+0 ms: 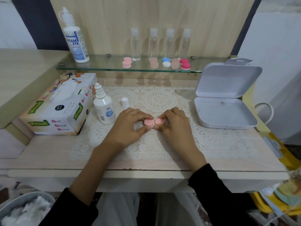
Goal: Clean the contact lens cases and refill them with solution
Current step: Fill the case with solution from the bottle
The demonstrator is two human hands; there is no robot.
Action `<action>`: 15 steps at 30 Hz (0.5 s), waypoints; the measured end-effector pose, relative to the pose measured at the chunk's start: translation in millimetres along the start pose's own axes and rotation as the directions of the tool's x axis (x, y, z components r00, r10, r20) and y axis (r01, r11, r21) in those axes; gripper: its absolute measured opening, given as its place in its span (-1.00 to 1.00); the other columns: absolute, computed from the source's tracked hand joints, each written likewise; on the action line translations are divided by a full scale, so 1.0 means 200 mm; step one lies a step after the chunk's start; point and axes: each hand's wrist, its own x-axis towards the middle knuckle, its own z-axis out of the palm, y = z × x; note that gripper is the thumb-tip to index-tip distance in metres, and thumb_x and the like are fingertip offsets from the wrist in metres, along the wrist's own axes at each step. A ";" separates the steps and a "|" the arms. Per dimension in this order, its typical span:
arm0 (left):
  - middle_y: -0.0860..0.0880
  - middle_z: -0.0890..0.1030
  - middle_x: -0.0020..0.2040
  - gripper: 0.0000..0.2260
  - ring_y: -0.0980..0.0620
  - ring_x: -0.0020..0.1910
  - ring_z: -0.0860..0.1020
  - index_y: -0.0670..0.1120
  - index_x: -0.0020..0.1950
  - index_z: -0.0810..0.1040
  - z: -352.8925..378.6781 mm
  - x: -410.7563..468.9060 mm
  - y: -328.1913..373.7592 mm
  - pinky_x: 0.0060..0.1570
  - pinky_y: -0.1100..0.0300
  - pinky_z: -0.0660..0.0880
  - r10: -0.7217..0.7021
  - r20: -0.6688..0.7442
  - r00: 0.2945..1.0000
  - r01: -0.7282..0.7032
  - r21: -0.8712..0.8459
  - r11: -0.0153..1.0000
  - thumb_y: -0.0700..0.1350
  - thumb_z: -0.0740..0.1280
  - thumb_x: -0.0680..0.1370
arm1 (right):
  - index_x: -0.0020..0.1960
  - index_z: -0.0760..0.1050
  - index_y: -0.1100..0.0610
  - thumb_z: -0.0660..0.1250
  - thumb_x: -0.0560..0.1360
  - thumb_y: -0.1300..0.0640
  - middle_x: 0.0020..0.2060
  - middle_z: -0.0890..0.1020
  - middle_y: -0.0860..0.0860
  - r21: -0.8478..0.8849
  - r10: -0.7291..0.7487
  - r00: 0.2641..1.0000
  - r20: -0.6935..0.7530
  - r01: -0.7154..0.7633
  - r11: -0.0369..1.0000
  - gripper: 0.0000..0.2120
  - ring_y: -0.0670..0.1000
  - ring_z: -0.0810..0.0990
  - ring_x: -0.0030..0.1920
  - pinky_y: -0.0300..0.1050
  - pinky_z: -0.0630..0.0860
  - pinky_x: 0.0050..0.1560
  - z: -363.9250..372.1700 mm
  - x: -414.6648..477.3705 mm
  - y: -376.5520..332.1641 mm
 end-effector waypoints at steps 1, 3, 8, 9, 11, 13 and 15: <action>0.11 0.62 -0.04 -0.63 0.14 0.02 0.48 0.02 0.10 0.63 0.00 0.00 0.00 0.13 0.01 0.43 0.003 -0.001 1.000 -0.003 0.003 1.000 0.17 0.28 0.41 | -0.02 0.57 0.13 0.48 0.41 0.01 -0.06 0.48 -0.03 -0.008 0.004 1.000 0.000 -0.004 1.000 -0.75 0.02 0.42 0.06 -0.05 0.35 0.08 0.00 0.00 0.00; 0.11 0.62 -0.04 -0.63 0.14 0.02 0.48 0.01 0.10 0.64 0.00 0.00 0.01 0.13 0.04 0.43 0.002 0.001 1.000 -0.002 0.005 1.000 0.17 0.29 0.41 | -0.01 0.55 0.14 0.48 0.41 -0.02 -0.07 0.46 -0.04 -0.029 0.003 1.000 -0.007 -0.003 1.000 -0.72 0.02 0.41 0.06 -0.06 0.35 0.07 0.00 0.00 -0.01; 0.10 0.62 -0.02 -0.71 0.11 0.05 0.48 0.00 0.11 0.63 0.00 0.00 0.01 0.15 0.06 0.43 -0.009 0.006 1.000 0.009 0.000 1.000 0.04 0.36 0.42 | -0.04 0.55 0.14 0.49 0.40 -0.01 -0.08 0.49 -0.01 0.004 -0.006 1.000 -0.026 0.006 1.000 -0.72 0.04 0.43 0.03 -0.04 0.36 0.04 0.01 -0.01 -0.01; 0.10 0.62 -0.02 -0.71 0.12 0.05 0.48 0.00 0.11 0.64 0.00 0.00 0.01 0.15 0.05 0.43 -0.006 0.006 1.000 0.006 0.000 1.000 0.04 0.37 0.42 | -0.03 0.56 0.13 0.49 0.40 -0.01 -0.07 0.50 -0.01 0.030 -0.014 0.999 -0.033 0.015 0.999 -0.73 0.04 0.43 0.03 -0.05 0.35 0.04 0.01 -0.02 0.00; 0.11 0.62 -0.02 -0.72 0.12 0.06 0.48 0.00 0.10 0.64 0.00 0.00 0.01 0.15 0.01 0.44 -0.004 0.006 1.000 0.004 -0.001 1.000 0.03 0.37 0.43 | 0.05 0.58 0.09 0.47 0.42 0.00 -0.03 0.52 -0.03 0.040 -0.037 0.999 -0.027 0.038 0.998 -0.74 0.02 0.42 0.08 -0.10 0.29 0.05 0.01 -0.02 0.01; 0.11 0.63 -0.02 -0.72 0.10 0.05 0.49 0.01 0.10 0.64 0.00 0.00 0.01 0.13 -0.01 0.45 -0.003 0.002 1.000 0.003 0.000 1.000 0.03 0.38 0.43 | 0.12 0.60 0.05 0.44 0.45 0.06 0.02 0.53 -0.05 0.026 -0.051 0.998 -0.024 0.052 0.998 -0.75 0.00 0.39 0.13 -0.13 0.22 0.06 0.01 -0.03 0.01; 0.11 0.63 -0.02 -0.73 0.09 0.05 0.49 0.01 0.09 0.64 0.00 0.00 0.01 0.13 -0.01 0.45 -0.002 0.004 1.000 0.002 0.002 1.000 0.02 0.38 0.42 | 0.05 0.64 0.06 0.43 0.44 0.14 0.00 0.53 -0.06 0.057 -0.045 0.998 -0.045 0.047 0.997 -0.81 0.01 0.40 0.11 -0.14 0.21 0.06 0.02 -0.02 0.01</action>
